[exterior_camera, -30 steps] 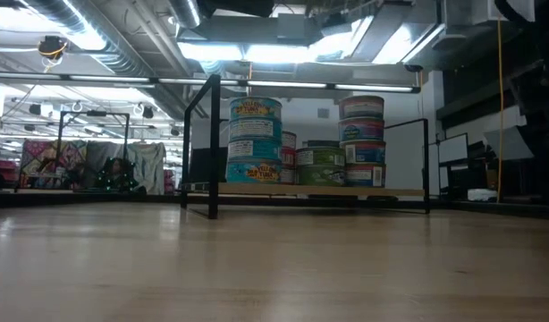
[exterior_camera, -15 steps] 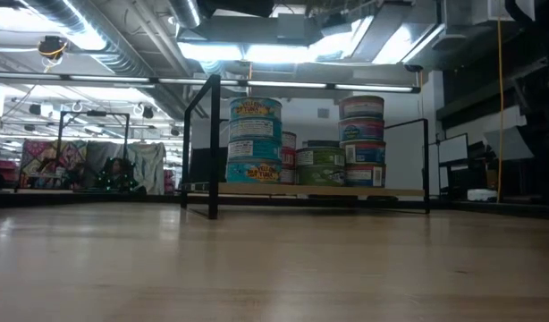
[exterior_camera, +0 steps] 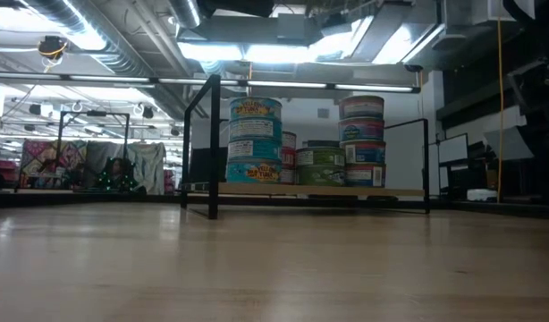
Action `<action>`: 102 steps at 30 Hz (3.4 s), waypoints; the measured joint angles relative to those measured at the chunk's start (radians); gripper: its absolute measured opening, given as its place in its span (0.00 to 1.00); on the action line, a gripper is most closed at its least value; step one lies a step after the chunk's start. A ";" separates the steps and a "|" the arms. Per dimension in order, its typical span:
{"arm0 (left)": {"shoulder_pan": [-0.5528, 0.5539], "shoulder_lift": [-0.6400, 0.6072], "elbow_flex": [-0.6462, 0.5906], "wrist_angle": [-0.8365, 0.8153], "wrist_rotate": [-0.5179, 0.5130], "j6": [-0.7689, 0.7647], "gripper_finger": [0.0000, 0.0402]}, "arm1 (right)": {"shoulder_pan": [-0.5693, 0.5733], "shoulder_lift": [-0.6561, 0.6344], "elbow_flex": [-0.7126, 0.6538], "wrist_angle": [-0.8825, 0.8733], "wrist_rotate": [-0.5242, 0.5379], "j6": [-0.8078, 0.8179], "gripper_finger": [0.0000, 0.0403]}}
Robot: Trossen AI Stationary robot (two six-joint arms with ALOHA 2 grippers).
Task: Stack canned seafood by type on shelf
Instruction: Stack the blue and pink tuna can on the shelf on top of the other blue and pink tuna can
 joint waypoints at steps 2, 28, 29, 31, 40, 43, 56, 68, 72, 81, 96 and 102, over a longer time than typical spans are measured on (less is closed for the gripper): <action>0.000 0.000 0.000 0.000 0.000 0.000 0.15 | -0.001 0.003 0.015 -0.009 0.012 -0.013 0.00; 0.000 0.000 0.000 0.004 0.000 -0.008 0.15 | -0.155 0.003 0.214 0.049 0.050 -0.430 0.00; 0.000 0.000 0.000 0.004 0.000 -0.008 0.15 | -0.162 0.003 0.226 0.049 0.049 -0.448 0.00; 0.000 0.000 0.000 0.004 0.000 -0.008 0.15 | -0.173 0.002 0.252 0.046 0.049 -0.478 0.00; -0.001 0.000 0.000 0.005 0.000 -0.009 0.15 | -0.204 0.001 0.321 0.007 0.012 -0.577 0.00; -0.003 0.000 0.000 0.007 0.010 -0.009 0.15 | -0.219 0.001 0.325 0.011 -0.005 -0.608 0.00; -0.037 0.117 0.001 0.172 0.195 0.138 0.15 | -0.287 0.001 0.325 0.016 -0.023 -0.711 0.00; -0.031 0.339 0.001 0.333 0.189 0.268 0.37 | -0.325 0.001 0.325 0.046 -0.087 -0.762 0.00; -0.026 0.388 0.001 0.409 0.185 0.366 0.50 | -0.340 0.001 0.325 0.080 -0.124 -0.781 0.00; -0.006 0.473 0.001 0.567 0.173 0.492 0.62 | -0.380 0.001 0.325 0.134 -0.154 -0.787 0.00; 0.025 0.584 0.002 0.749 0.173 0.575 0.63 | -0.415 0.001 0.324 0.181 -0.189 -0.811 0.00; 0.025 0.584 0.002 0.758 0.175 0.583 0.63 | -0.428 0.001 0.324 0.211 -0.189 -0.810 0.00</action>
